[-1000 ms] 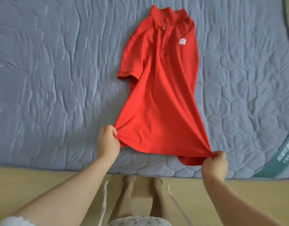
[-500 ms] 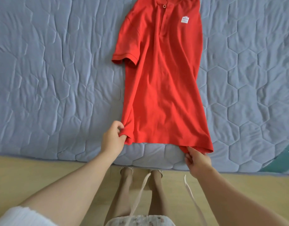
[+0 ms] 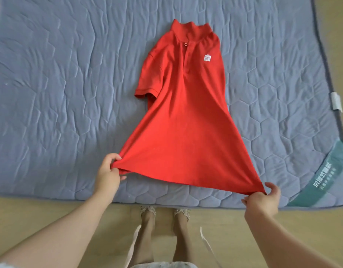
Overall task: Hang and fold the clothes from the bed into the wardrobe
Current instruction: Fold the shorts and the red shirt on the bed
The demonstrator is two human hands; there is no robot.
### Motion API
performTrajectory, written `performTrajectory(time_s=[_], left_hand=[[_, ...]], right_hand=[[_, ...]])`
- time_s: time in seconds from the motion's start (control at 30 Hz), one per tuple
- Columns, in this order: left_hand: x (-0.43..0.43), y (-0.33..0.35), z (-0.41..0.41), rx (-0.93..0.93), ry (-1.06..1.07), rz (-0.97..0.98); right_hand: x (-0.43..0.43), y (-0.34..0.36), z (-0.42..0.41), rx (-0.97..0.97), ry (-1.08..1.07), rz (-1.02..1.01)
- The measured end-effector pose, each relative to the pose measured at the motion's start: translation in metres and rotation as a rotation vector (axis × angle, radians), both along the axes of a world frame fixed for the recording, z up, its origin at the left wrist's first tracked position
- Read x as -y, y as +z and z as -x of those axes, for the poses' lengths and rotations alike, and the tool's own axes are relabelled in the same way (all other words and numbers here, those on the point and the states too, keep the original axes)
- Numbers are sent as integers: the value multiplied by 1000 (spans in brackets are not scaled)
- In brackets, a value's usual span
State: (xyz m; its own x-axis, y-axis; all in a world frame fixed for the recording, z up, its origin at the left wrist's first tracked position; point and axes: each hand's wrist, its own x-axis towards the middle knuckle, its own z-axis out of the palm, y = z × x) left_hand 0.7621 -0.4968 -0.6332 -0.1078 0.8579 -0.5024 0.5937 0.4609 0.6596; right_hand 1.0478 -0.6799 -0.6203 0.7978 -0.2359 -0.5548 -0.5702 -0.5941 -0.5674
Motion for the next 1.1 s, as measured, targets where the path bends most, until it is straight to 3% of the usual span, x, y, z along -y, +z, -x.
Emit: performTrajectory(time_s=[0.1, 0.2, 0.33, 0.53, 0.67, 0.73, 0.83, 1.0, 1.1], left_hand=[[2, 9, 16, -147, -219, 9], [8, 13, 30, -409, -437, 18], [18, 13, 35, -780, -803, 190], [26, 0, 19, -909, -889, 398], [27, -4, 3, -1119, -985, 576], [24, -4, -3, -1121, -1078, 718], [16, -3, -13, -933, -1163, 846], [-20, 9, -39, -684, -834, 496], [-51, 15, -53, -553, -730, 432]], right_hand=[[7, 8, -9, 25, 98, 78], [13, 9, -10, 12, 162, 208], [26, 1, -7, -15, 171, 319], [33, -15, 0, -127, 313, 392], [24, -15, -5, -220, 336, 505], [14, -12, -5, -327, 363, 592], [-10, -6, 1, -410, 361, 636], [-61, 6, 8, -385, 516, 521], [-100, 10, 14, -321, 575, 427]])
